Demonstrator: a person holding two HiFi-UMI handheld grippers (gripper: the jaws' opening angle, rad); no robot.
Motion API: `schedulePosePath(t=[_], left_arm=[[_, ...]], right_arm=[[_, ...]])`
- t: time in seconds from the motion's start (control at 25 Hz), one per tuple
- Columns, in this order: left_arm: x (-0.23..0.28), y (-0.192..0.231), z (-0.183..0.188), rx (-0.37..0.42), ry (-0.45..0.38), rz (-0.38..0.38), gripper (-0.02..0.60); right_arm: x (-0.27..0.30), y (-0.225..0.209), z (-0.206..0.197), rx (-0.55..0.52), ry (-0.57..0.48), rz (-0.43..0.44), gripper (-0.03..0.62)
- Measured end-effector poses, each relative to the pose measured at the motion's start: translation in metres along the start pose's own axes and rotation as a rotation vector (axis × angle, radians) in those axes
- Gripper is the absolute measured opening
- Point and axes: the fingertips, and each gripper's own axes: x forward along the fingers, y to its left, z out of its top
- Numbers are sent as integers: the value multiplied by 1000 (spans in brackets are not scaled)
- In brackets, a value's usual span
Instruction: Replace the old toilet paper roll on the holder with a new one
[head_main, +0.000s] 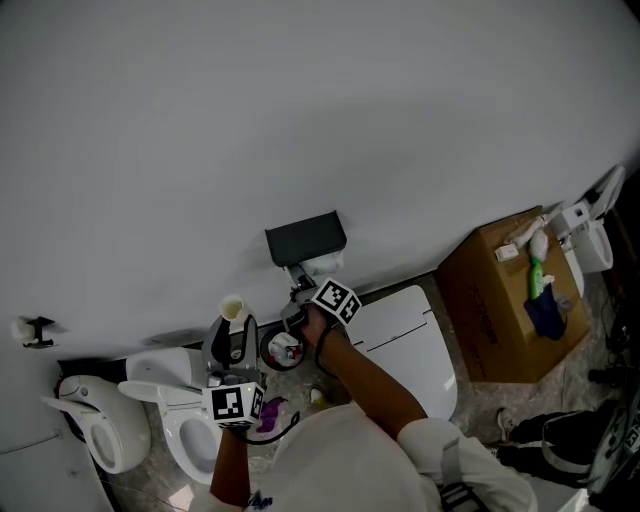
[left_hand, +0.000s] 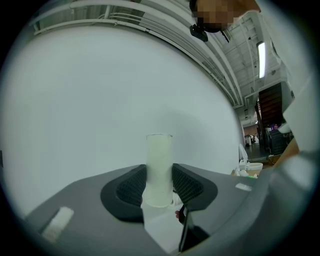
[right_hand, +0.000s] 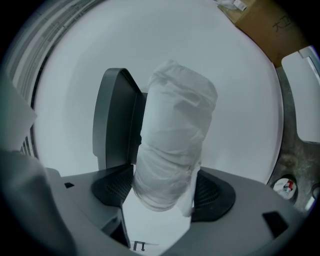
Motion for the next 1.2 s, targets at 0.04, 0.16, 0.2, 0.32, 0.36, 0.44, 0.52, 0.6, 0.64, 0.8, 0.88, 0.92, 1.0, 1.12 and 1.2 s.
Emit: schedulePosePath(t=[0.04, 0.16, 0.2, 0.32, 0.36, 0.44, 0.52, 0.6, 0.64, 0.8, 0.88, 0.92, 1.0, 1.12, 1.2], left_arm=[[0, 0, 0, -3, -2, -2, 172], [-2, 1, -3, -21, -12, -5, 172], [-1, 0, -1, -13, -8, -10, 172], [-1, -1, 1, -6, 4, -20, 172], [-2, -1, 0, -8, 3, -23, 172], [-2, -1, -1, -16, -3, -30, 172], [-2, -1, -1, -15, -2, -40, 172], [-3, -2, -2, -18, -2, -51, 172], [-3, -2, -2, -20, -2, -57, 172], [-4, -4, -2, -30, -6, -92, 172], [-4, -6, -2, -22, -2, -116, 172], [-4, -8, -3, -23, -2, -127, 172], [-4, -13, -5, -29, -1, -147, 172], [-2, -20, -7, -32, -6, -175, 172], [-3, -26, -5, -26, -11, -193, 172]], right_arm=[[0, 0, -2, -6, 7, 2, 353], [1, 0, -9, -33, 34, 5, 385], [1, 0, -10, -39, 41, 3, 398], [-1, -3, -14, -57, 55, -6, 421], [-2, -5, -16, -61, 59, -9, 427], [-4, -6, -19, -68, 64, -14, 440], [-6, -8, -21, -77, 68, -19, 450], [-9, -9, -23, -87, 73, -26, 462], [-11, -10, -25, -91, 76, -29, 467], [-24, -15, -35, -114, 83, -40, 477], [-33, -18, -41, -125, 87, -48, 480], [-39, -20, -44, -130, 93, -52, 486], [-51, -22, -52, -145, 111, -56, 496], [-72, -20, -63, -185, 144, -49, 505], [-90, -16, -65, -223, 162, -36, 506]])
